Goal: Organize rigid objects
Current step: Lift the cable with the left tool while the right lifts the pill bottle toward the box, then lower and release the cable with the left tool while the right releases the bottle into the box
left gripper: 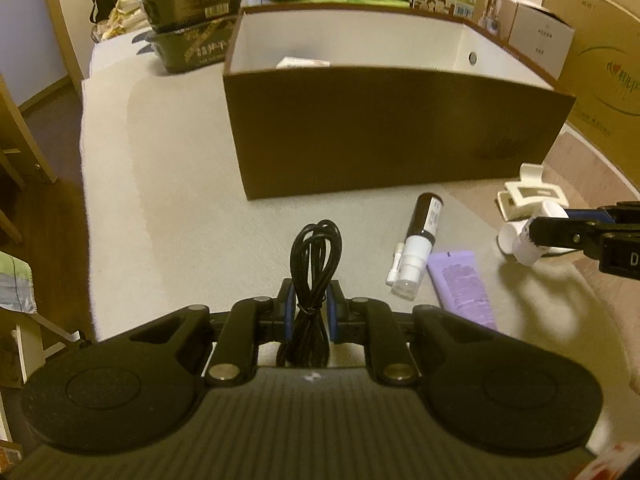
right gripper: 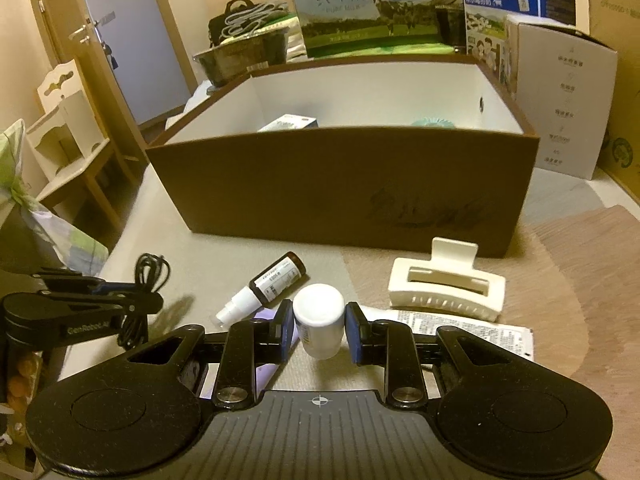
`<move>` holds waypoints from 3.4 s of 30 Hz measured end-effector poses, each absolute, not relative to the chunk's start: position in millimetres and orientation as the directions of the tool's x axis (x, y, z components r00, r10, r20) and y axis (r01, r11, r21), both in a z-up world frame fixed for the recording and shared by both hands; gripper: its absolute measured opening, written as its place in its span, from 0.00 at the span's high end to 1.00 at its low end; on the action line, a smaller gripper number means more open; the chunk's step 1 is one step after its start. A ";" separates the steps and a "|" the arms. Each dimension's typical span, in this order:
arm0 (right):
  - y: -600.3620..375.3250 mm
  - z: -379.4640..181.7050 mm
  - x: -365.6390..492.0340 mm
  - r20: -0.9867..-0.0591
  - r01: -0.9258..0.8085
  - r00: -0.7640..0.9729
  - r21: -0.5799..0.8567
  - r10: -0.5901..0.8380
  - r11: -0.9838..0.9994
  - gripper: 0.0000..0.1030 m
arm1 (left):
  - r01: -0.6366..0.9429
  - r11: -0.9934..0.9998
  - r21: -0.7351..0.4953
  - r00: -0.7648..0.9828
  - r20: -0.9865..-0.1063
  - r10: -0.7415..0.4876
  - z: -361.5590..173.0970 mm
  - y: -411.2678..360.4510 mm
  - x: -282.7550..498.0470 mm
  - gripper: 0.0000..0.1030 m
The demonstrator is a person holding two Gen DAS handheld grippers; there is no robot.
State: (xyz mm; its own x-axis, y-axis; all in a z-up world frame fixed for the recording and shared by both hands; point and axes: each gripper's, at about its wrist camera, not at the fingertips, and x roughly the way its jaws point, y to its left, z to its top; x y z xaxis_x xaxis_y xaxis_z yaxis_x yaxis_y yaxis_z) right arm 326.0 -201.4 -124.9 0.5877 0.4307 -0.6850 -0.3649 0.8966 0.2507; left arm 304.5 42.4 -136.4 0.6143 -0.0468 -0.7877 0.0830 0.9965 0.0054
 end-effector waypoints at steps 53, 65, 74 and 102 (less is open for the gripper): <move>-231.2 -110.9 331.7 -0.667 -0.325 0.625 0.251 0.406 0.912 0.73 | 0.141 0.990 0.023 0.600 -0.798 -0.067 -160.1 33.8 344.9 0.87; -232.4 -87.8 340.8 -0.628 -0.358 0.656 0.230 0.420 0.905 0.73 | 0.161 0.987 -0.006 0.675 -0.729 -0.115 -99.1 33.7 333.0 0.87; -234.6 -55.2 365.2 -0.569 -0.390 0.692 0.224 0.445 0.893 0.73 | 0.184 0.983 -0.019 0.726 -0.671 -0.149 -46.0 32.2 352.8 0.87; -200.9 -63.1 479.9 -0.611 -0.380 0.637 0.281 0.470 0.881 0.73 | 0.155 0.987 -0.045 0.676 -0.724 -0.139 -54.2 10.7 480.7 0.87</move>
State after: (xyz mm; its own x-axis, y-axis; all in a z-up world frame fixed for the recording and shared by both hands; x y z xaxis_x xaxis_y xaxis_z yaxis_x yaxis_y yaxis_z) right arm 479.9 -200.9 -63.1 0.6372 0.4696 -0.6111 -0.3803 0.8813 0.2806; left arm 480.7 10.7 -54.2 0.6757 -0.1386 -0.7241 0.1546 0.9870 -0.0447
